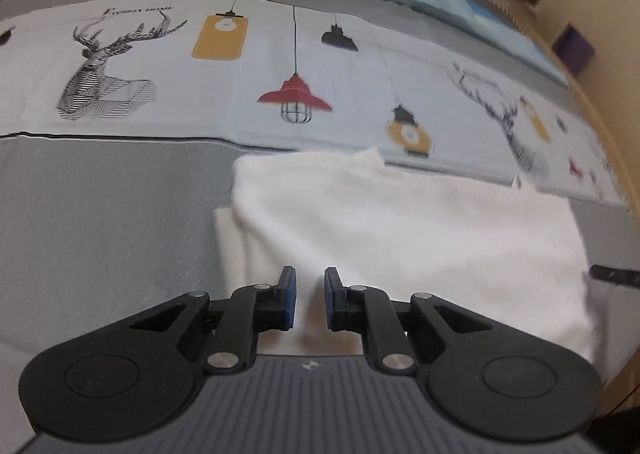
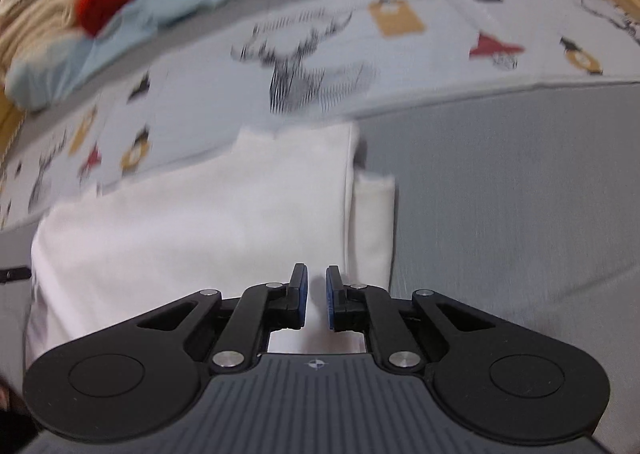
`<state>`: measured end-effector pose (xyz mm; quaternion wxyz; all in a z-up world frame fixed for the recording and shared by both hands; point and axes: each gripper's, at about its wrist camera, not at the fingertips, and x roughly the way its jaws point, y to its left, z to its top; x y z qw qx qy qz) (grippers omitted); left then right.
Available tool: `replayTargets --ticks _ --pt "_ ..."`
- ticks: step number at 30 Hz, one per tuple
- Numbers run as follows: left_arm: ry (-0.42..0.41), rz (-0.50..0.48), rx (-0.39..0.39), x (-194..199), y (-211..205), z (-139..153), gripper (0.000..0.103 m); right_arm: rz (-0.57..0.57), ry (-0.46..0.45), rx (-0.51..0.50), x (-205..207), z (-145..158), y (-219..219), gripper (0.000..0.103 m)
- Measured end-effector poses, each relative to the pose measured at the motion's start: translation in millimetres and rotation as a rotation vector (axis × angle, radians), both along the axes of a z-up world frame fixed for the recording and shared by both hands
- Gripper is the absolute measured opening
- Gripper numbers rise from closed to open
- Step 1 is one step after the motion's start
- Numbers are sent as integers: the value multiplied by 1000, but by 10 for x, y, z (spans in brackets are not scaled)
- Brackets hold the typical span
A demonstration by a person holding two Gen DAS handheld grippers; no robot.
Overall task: Fold small clothes
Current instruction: 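Open both grippers and lift them away from the folded shirt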
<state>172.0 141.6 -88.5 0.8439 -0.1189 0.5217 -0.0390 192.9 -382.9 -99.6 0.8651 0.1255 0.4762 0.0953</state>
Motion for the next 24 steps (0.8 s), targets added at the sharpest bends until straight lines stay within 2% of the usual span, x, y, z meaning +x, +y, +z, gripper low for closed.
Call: replayTargets --ticks 1,4,10,13,15,16,17,18,19,20,22,24 --pt "24 -3 1 60 -22 -57 14 -7 3 -5 58 -42 13 10" --pt "133 -13 103 156 -92 -288 17 -27 12 -32 226 -137 56 10" --pt "-9 103 45 288 31 -51 17 -112 -12 -66 483 -218 52 17" --pt "-6 133 55 369 65 -89 28 -116 -25 -72 578 -261 58 17" --pt "6 148 52 455 88 -129 45 -109 -42 -85 618 -264 92 17" --pt "8 153 50 473 88 -146 45 -102 -55 -84 629 -257 103 5" --pt "10 153 50 496 88 -169 45 -97 -76 -80 633 -236 110 2" --pt "8 147 53 505 80 -206 40 -103 -113 -83 628 -195 112 2" --pt "4 135 57 532 83 -242 28 -116 -139 -88 628 -160 104 1" --pt "-9 121 67 535 75 -243 1 -134 -157 -90 629 -132 83 1" --pt "-76 108 112 512 51 -151 0 -189 -187 -104 629 -95 24 0" --pt "-112 109 118 496 50 -105 0 -235 -199 -138 632 -81 -33 0"
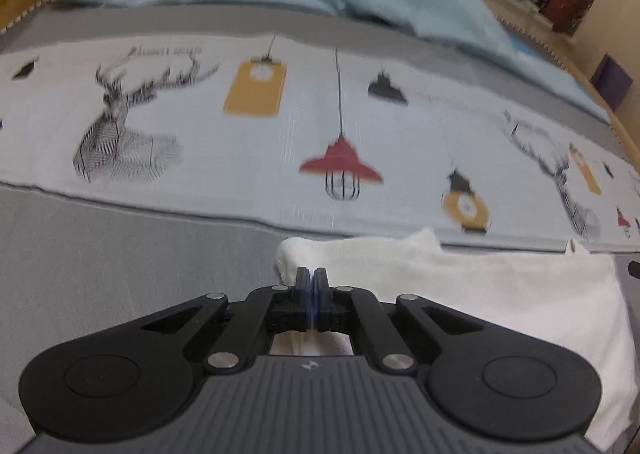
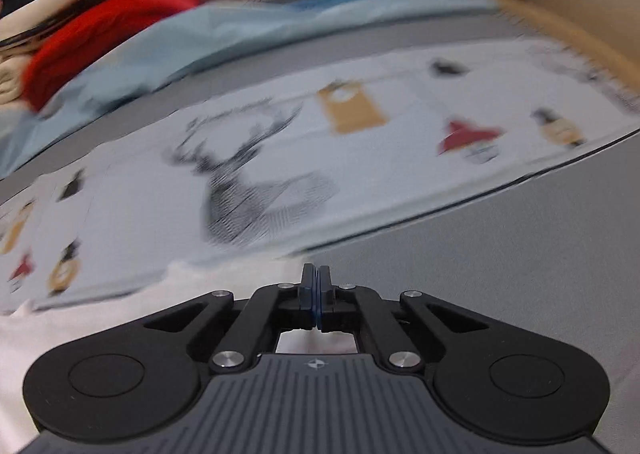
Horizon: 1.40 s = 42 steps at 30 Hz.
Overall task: Fold small clothes
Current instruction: 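Open both grippers and lift them away from the folded shirt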
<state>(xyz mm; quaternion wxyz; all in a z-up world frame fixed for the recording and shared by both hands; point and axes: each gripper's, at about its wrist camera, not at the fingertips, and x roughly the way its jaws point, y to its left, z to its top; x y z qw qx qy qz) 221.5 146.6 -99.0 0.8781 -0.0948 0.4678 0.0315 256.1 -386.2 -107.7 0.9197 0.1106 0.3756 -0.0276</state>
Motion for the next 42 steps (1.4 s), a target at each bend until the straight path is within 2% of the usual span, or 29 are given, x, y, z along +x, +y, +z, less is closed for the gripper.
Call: replayTargets --ticks 2,4,5,6,9,11,12,13,14,15,16,17,19,20,21,22,23,24,26,29,32,35,39,40,42 --pt "33 -4 15 6 -5 -44 1 -37 29 14 17 -36 -78 0" --pt "41 5 39 -14 9 -47 4 -43 19 20 -17 3 -106 0" --pt "24 21 49 -40 31 -10 10 -17 2 28 -43 48 -93 0" --pt "8 29 49 -65 55 28 11 17 -9 41 -70 80 -59 3" --pt "-26 -4 -45 -156 96 128 12 210 -10 119 -155 140 107 3" --pt "0 -87 -106 -183 44 100 12 353 60 146 -202 66 249 4" --pt "41 -131 -111 -185 -7 35 16 397 124 128 -209 -26 321 4" --pt "104 -166 -85 -177 -75 -68 16 417 207 53 -219 -162 398 4" --pt "175 -190 -27 -176 -139 -185 16 426 220 11 -242 -215 418 3" --pt "188 -218 29 -207 -200 -233 16 429 199 10 -264 -176 418 3" --pt "166 -237 55 -228 -241 -186 16 404 195 33 -265 -130 390 3" --pt "141 -243 53 -252 -264 -115 16 366 187 68 -273 -72 344 4" --pt "97 -264 -37 -327 -256 6 16 360 142 106 -327 38 267 5" --pt "85 -295 -75 -359 -274 44 18 371 146 88 -349 42 268 5" --pt "95 -334 -80 -398 -317 31 19 376 178 59 -362 4 276 5" --pt "134 -362 -60 -423 -367 -28 19 378 249 10 -383 -94 296 4" --pt "208 -389 -21 -448 -426 -146 19 385 282 -24 -424 -151 308 4" --pt "257 -422 31 -511 -482 -252 19 394 263 -49 -487 -122 317 4" --pt "209 -450 101 -592 -565 -143 19 359 232 -72 -566 33 313 4" --pt "129 -395 44 -729 -471 148 20 301 126 -87 -799 320 317 4" --pt "14 -349 72 -975 -381 543 21 302 6 -76 -1101 615 442 5" --pt "-84 -310 65 -1228 -241 941 23 330 -89 -60 -1438 813 750 5" --pt "-228 -270 48 -1722 -68 1324 23 374 -151 -23 -1884 839 1261 5" --pt "-247 -251 44 -1771 -42 1329 23 389 -155 -14 -1973 792 1399 4" --pt "-228 -187 43 -1880 55 1335 23 425 -154 -5 -2115 691 1679 4"
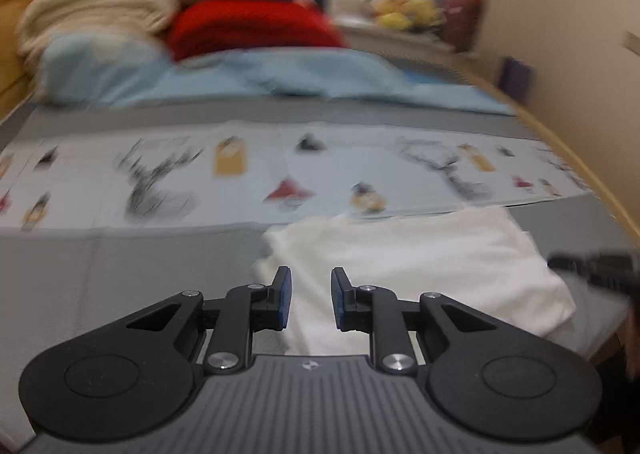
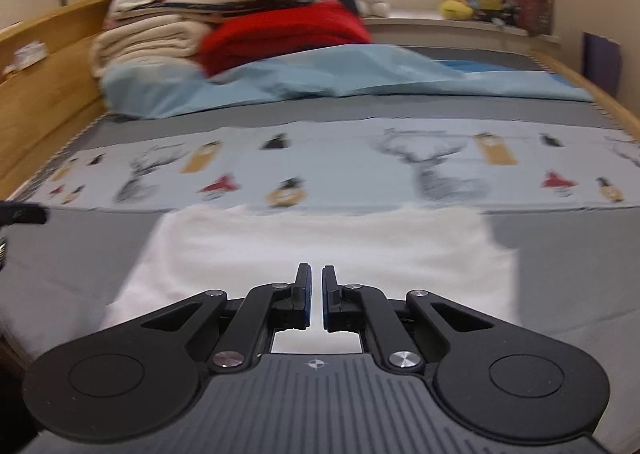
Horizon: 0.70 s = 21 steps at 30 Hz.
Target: Fold small clothes
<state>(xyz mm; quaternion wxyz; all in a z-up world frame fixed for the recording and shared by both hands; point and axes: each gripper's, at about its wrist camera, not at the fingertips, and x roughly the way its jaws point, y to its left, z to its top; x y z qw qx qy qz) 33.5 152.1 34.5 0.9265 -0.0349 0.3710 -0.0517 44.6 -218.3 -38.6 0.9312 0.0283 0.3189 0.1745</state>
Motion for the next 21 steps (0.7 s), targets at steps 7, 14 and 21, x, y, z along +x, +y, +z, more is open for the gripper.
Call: replayTargets --ticks 7,14,21 --pt "-11 74 23 -81 132 62 23 236 17 -106 -196 -310 934 4" --pt "13 90 0 -42 271 -5 27 393 74 -152 -330 -497 1682 5" --pt "52 136 -40 -23 484 -79 27 540 79 -246 -411 -736 2155 29"
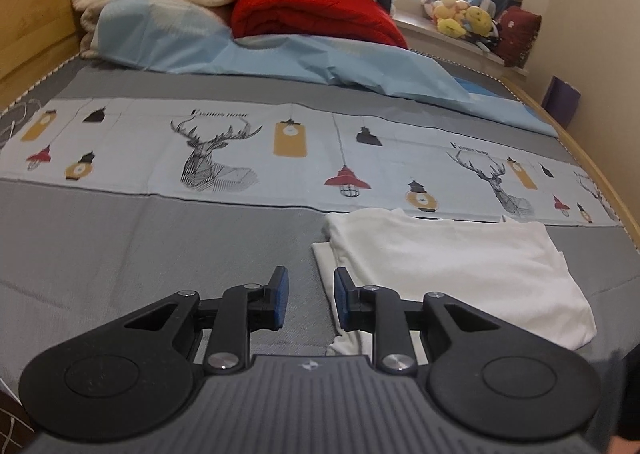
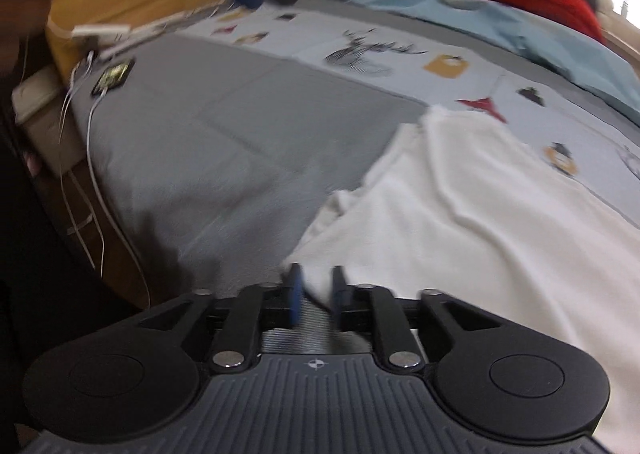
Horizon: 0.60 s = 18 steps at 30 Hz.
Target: Fold small clothes
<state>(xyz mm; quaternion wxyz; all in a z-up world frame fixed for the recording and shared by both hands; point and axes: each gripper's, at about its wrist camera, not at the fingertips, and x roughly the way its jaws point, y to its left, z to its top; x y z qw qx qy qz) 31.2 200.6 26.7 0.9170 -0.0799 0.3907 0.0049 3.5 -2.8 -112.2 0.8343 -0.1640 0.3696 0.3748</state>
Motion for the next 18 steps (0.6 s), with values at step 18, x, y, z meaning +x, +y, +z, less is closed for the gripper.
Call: replayTargets --ticks 18 --pt "117 34 -173 383 31 -422 56 32 -118 20 -19 117 42 7"
